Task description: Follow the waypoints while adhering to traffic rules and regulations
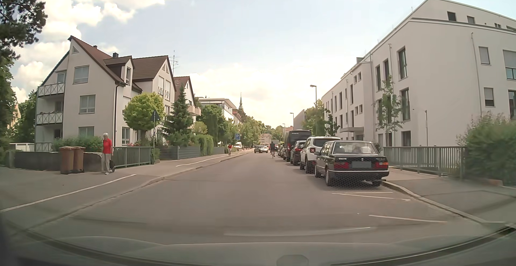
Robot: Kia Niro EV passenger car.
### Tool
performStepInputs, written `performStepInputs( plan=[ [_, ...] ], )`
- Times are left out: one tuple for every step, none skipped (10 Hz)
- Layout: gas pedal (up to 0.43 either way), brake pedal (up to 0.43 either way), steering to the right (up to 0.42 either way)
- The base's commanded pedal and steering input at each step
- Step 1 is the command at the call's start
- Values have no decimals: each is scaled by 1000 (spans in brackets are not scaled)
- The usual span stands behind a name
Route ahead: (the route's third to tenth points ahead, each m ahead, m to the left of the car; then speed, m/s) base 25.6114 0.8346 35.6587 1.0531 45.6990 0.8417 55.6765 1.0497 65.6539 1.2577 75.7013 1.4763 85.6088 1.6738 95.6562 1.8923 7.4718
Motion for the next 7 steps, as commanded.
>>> performStepInputs(
  plan=[
    [59,0,-9],
    [47,0,-9],
    [47,0,-9],
    [47,0,-8],
    [47,0,-7],
    [47,0,-6],
    [47,0,-6]
  ],
)
